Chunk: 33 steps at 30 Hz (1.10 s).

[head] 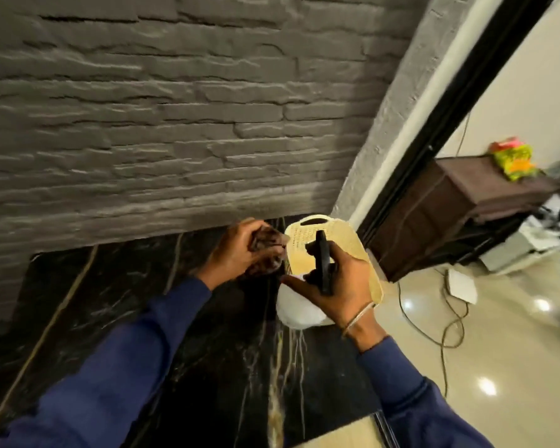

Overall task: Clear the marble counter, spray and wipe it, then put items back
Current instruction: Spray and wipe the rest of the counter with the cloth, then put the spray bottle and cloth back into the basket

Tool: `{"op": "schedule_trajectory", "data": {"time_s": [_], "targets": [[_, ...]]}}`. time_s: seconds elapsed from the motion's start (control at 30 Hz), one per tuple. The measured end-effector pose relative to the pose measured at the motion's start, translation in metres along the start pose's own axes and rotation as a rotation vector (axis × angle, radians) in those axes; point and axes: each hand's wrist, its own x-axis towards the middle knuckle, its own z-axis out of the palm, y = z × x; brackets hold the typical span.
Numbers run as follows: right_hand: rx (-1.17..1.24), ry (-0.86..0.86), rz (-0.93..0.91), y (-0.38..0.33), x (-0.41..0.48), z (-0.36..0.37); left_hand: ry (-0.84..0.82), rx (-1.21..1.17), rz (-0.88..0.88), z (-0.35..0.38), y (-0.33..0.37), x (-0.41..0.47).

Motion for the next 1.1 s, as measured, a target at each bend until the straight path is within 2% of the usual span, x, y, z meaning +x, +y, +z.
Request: {"op": "schedule_trajectory", "data": {"time_s": [0.13,0.23,0.43,0.53,0.63,0.73,0.93,1.0,1.1], "targets": [[-0.149,0.163,-0.001,0.050,0.022,-0.043,-0.067,0.233,0.173,0.071,0.010,0.086],[-0.171,0.165,0.032,0.090,0.036,-0.048,-0.156,0.303,0.207,0.117,0.005,0.129],[-0.177,0.032,0.153,0.161,0.048,-0.017,-0.428,0.367,0.028,0.191,-0.039,0.159],[-0.181,-0.062,0.188,0.178,0.050,0.001,-0.495,0.441,-0.078,0.217,-0.073,0.156],[-0.199,-0.135,0.227,0.186,0.048,0.018,-0.518,0.537,-0.122,0.230,-0.099,0.153],[-0.160,-0.180,0.292,0.194,0.045,0.029,-0.472,0.568,-0.110,0.234,-0.107,0.153],[-0.131,-0.118,0.346,0.210,0.048,0.032,-0.524,0.646,-0.148,0.239,-0.120,0.155],[-0.144,-0.182,0.363,0.210,0.050,0.029,-0.565,0.690,-0.164,0.238,-0.120,0.155],[-0.200,-0.262,0.405,0.212,0.044,0.019,-0.545,0.625,-0.145,0.226,-0.109,0.157]]}}
